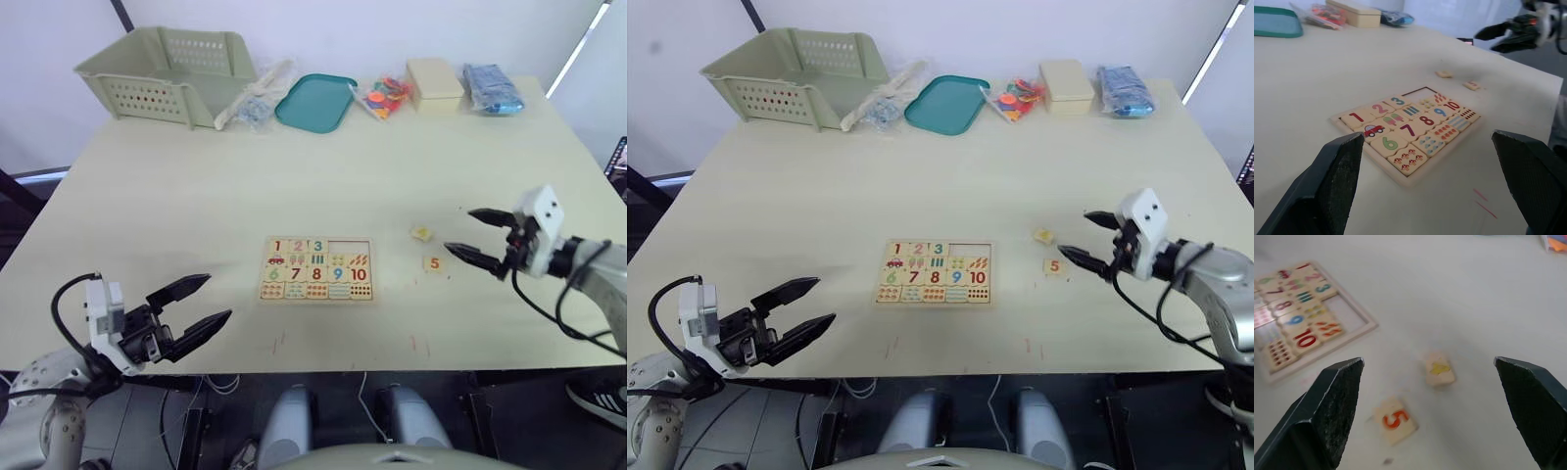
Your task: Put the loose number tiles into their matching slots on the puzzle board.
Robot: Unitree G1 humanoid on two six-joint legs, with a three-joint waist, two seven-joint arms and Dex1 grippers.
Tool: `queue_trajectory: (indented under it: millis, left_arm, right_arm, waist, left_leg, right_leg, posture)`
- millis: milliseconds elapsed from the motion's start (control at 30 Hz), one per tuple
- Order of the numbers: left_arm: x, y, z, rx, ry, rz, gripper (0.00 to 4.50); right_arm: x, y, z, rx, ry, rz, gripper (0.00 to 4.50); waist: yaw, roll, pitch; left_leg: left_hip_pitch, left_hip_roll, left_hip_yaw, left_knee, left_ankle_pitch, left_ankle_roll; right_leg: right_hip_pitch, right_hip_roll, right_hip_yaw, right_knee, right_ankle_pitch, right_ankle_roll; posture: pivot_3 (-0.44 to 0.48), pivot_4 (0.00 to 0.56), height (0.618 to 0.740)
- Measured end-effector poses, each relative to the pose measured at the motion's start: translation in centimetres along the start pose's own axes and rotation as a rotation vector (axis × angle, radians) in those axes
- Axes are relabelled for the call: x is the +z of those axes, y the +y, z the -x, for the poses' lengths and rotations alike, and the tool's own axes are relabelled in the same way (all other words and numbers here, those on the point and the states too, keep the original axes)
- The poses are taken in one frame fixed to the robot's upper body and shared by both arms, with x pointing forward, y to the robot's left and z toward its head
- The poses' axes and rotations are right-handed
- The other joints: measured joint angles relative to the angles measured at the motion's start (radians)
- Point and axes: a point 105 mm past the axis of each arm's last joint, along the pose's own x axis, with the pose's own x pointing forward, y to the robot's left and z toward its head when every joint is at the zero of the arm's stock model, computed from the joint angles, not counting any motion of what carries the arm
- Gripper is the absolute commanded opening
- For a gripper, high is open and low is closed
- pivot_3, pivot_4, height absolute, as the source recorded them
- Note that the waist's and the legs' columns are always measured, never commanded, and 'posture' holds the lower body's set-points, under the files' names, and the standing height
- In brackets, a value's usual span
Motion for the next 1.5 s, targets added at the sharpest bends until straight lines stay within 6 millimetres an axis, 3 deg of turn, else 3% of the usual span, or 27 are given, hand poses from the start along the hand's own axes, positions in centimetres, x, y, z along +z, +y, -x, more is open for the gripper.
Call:
queue_trajectory:
  millis: [100,333,500,767,867,933,1467,1500]
  left_arm:
    - [0.4,-0.1,0.0,-0.044,-0.009,0.003,4.4]
    - [1.4,-0.3,-0.2,-0.105,-0.03,-0.004,4.4]
    - [1.8,-0.3,0.5,-0.102,-0.06,0.003,4.4]
    - [0.7,0.0,2.1,-0.049,-0.069,0.027,4.4]
    - [0.9,0.1,2.1,-0.044,-0.076,0.003,4.5]
    - [0.8,0.1,2.0,-0.042,-0.082,-0.002,4.5]
    - [0.8,0.3,1.8,-0.035,-0.095,-0.002,4.5]
    - [0.7,0.3,1.8,-0.038,-0.095,-0.001,4.5]
  right_arm:
    - [0.1,-0.8,-2.0,0.011,0.063,-0.009,4.5]
    - [-0.6,-1.8,-4.4,0.047,0.157,-0.029,4.5]
    - [-2.2,-1.6,-5.9,0.08,0.197,-0.055,4.5]
    - [-3.1,-1.5,-6.5,0.077,0.216,-0.055,4.5]
    - [-3.4,-1.6,-6.7,0.072,0.216,-0.046,3.63]
    - [-4.1,-1.7,-6.6,0.063,0.233,-0.046,2.69]
    - [-4.5,-1.7,-6.4,0.051,0.221,-0.021,2.69]
    - [-4.5,-1.7,-6.4,0.051,0.221,-0.021,2.13]
  waist:
    - [0.0,0.0,0.0]
    - [-0.003,0.0,0.0]
    - [-0.003,0.0,0.0]
    - [-0.002,0.0,0.0]
    - [-0.003,0.0,0.0]
    - [-0.003,0.0,0.0]
    - [-0.003,0.0,0.0]
    - [-0.004,0.0,0.0]
  left_leg:
    - [-0.001,0.0,0.001,0.0,0.0,0.0]
    - [-0.001,0.0,0.0,0.0,0.0,0.0]
    - [-0.001,0.0,0.001,0.0,0.0,0.0]
    - [-0.001,0.0,0.001,0.0,0.0,0.0]
    - [-0.001,0.0,0.001,0.0,0.0,0.0]
    - [-0.001,0.0,0.001,0.0,0.0,0.0]
    - [-0.001,0.0,0.001,0.0,0.0,0.0]
    - [-0.001,0.0,0.001,0.0,0.0,0.0]
  right_leg:
    - [-0.001,-0.001,0.0,0.0,0.0,0.0]
    - [-0.001,0.0,0.0,0.0,0.0,0.0]
    - [-0.001,-0.001,0.0,0.0,0.0,0.0]
    - [-0.001,-0.001,0.0,0.001,0.0,0.0]
    - [-0.001,-0.001,0.0,0.001,0.0,0.0]
    - [-0.001,-0.001,0.0,0.0,0.0,0.0]
    - [-0.001,-0.001,0.0,0.0,0.0,0.0]
    - [-0.001,-0.001,0.0,0.0,0.0,0.0]
  posture:
    - [0.0,0.15,0.74]
    - [0.0,0.15,0.74]
    - [0.0,0.15,0.74]
    - [0.0,0.15,0.74]
    - [0.0,0.15,0.74]
    - [0.0,0.15,0.74]
    - [0.0,0.15,0.74]
    - [0.0,0.15,0.74]
